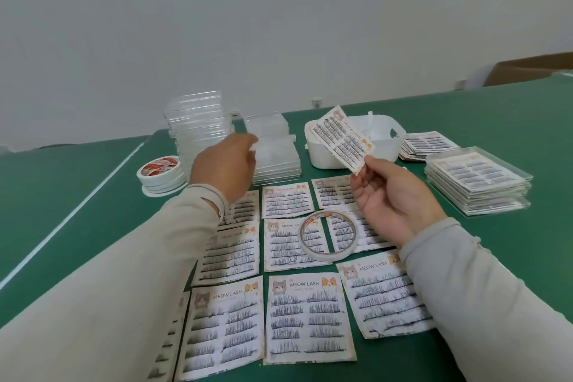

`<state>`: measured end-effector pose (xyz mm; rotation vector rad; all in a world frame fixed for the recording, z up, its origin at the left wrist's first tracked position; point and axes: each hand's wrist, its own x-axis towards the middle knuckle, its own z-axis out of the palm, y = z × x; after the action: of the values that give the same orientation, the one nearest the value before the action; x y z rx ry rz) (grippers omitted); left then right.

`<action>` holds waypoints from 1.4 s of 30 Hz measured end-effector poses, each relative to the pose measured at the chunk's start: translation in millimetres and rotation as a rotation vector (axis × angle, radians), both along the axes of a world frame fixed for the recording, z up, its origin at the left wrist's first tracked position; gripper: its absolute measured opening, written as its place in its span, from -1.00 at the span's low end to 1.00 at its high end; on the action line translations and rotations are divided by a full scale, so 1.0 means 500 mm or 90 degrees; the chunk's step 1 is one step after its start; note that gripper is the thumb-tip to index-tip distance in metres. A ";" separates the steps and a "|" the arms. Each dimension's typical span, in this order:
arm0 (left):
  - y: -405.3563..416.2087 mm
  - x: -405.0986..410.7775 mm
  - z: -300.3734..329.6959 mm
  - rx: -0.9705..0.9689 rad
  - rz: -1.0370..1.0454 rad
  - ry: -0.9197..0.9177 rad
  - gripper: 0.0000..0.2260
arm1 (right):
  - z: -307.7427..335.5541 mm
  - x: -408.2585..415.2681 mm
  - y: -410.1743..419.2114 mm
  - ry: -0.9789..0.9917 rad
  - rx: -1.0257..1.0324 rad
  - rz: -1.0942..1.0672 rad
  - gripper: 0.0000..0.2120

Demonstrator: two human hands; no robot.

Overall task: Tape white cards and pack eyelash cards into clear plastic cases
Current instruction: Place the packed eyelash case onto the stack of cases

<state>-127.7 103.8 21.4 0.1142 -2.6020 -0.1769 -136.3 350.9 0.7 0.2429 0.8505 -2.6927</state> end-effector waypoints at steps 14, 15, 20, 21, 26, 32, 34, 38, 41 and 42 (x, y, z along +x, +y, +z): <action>0.056 0.185 -0.064 0.349 -0.257 0.160 -0.67 | 0.012 0.070 -0.035 0.092 0.161 0.271 -0.70; 0.058 0.186 -0.070 0.365 -0.272 0.151 -0.69 | 0.012 0.075 -0.036 0.094 0.165 0.287 -0.70; 0.078 0.201 -0.073 0.534 -0.338 0.149 -0.62 | 0.021 0.090 -0.038 0.122 0.152 0.314 -0.72; 0.082 0.202 -0.066 0.642 -0.329 0.178 -0.63 | 0.024 0.092 -0.038 0.126 0.141 0.319 -0.73; 0.110 0.177 -0.017 1.094 -0.401 -0.184 -0.41 | 0.025 0.109 -0.049 0.175 0.121 0.394 -0.66; 0.106 0.148 -0.065 1.371 -0.559 -0.085 -0.18 | 0.011 0.103 -0.060 0.159 0.208 0.257 -0.71; 0.098 0.138 -0.073 1.390 -0.536 -0.014 -0.20 | 0.007 0.098 -0.067 0.098 0.212 0.162 -0.74; 0.098 0.125 -0.088 1.369 -0.484 0.007 -0.17 | 0.003 0.107 -0.088 0.044 0.119 0.159 -0.85; 0.097 0.121 -0.088 1.336 -0.476 0.019 -0.16 | -0.001 0.118 -0.100 0.057 0.083 0.187 -0.84; 0.097 0.121 -0.088 1.333 -0.472 0.024 -0.16 | -0.002 0.120 -0.102 0.058 0.073 0.192 -0.82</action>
<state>-67.2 152.1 -22.8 -0.1456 -1.1414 -2.7595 -76.3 300.0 -0.1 0.0129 0.9842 -2.3929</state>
